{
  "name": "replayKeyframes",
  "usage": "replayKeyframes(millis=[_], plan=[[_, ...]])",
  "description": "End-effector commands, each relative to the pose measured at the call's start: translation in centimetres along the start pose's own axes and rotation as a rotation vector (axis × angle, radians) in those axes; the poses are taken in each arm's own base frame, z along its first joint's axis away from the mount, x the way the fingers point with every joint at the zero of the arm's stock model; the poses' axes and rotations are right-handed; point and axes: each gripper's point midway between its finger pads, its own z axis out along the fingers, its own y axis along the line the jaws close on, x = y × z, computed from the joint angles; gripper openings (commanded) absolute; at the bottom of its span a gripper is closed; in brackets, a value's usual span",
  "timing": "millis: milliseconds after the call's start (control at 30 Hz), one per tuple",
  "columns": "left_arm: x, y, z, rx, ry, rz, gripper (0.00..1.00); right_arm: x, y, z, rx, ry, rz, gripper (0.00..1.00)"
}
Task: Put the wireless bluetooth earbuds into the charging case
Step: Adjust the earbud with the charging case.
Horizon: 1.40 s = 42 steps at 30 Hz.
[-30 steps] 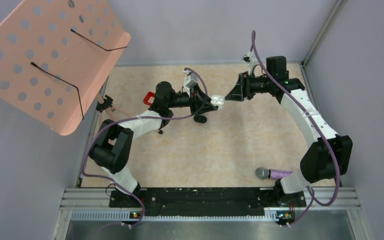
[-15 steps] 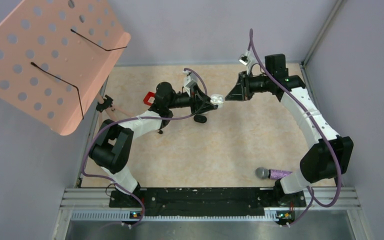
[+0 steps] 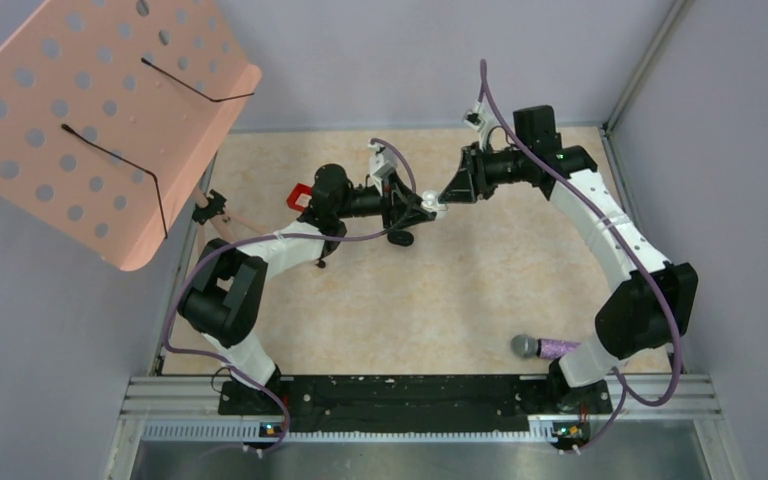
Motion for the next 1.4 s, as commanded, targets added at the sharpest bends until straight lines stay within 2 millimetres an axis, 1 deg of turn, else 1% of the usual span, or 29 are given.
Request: replayKeyframes(millis=[0, 167, 433, 467, 567, 600, 667, 767, 833, 900, 967, 1100, 1233, 1300, 1367], plan=[[-1.1, -1.4, 0.4, 0.055, -0.015, 0.083, 0.00, -1.2, -0.4, 0.4, 0.054, -0.015, -0.052, 0.34], [-1.1, -1.6, 0.4, 0.055, -0.013, 0.089, 0.00, -0.4, -0.9, 0.9, 0.095, 0.010, -0.059, 0.29], [-1.3, -1.7, 0.4, 0.051, -0.017, 0.093, 0.00, 0.3, -1.6, 1.1, 0.163, 0.045, -0.105, 0.28], [-1.3, -1.6, 0.3, 0.050, -0.017, 0.092, 0.00, 0.2, -1.5, 1.1, 0.164, 0.047, -0.121, 0.25], [-1.2, -1.6, 0.3, 0.047, -0.017, 0.091, 0.00, 0.1, -1.2, 1.0, 0.148, 0.045, -0.155, 0.11], [-1.1, -1.7, 0.3, 0.050, -0.015, 0.091, 0.00, 0.0, -1.0, 0.9, 0.141, 0.042, -0.166, 0.08], [-1.0, -1.8, 0.2, 0.060, -0.010, 0.092, 0.00, -0.2, 0.3, 0.7, 0.078, 0.035, -0.218, 0.06], [-1.1, -2.3, -0.1, 0.091, -0.016, 0.103, 0.00, 0.0, 2.4, 0.2, -0.035, 0.022, -0.335, 0.07], [-1.3, -2.7, -0.2, 0.112, -0.018, 0.114, 0.00, 0.3, 3.0, -0.1, -0.072, 0.016, -0.415, 0.08], [-1.4, -3.1, -0.2, 0.134, -0.019, 0.127, 0.00, 0.6, 3.2, -0.2, -0.092, 0.016, -0.490, 0.11], [-1.7, -3.3, -0.3, 0.150, -0.020, 0.141, 0.00, 1.1, 3.3, -0.3, -0.110, 0.028, -0.529, 0.12], [-1.8, -3.8, -0.5, 0.172, -0.016, 0.163, 0.00, 1.8, 3.8, -0.5, -0.159, 0.041, -0.623, 0.13], [-2.0, -4.1, -0.5, 0.184, -0.016, 0.175, 0.00, 2.3, 3.3, -0.3, -0.136, 0.057, -0.694, 0.16], [-2.0, -4.1, -0.5, 0.187, -0.015, 0.176, 0.00, 2.3, 3.0, -0.3, -0.123, 0.064, -0.720, 0.19], [-2.0, -4.2, -0.4, 0.192, -0.015, 0.179, 0.00, 2.2, 2.9, -0.2, -0.112, 0.067, -0.749, 0.27]])
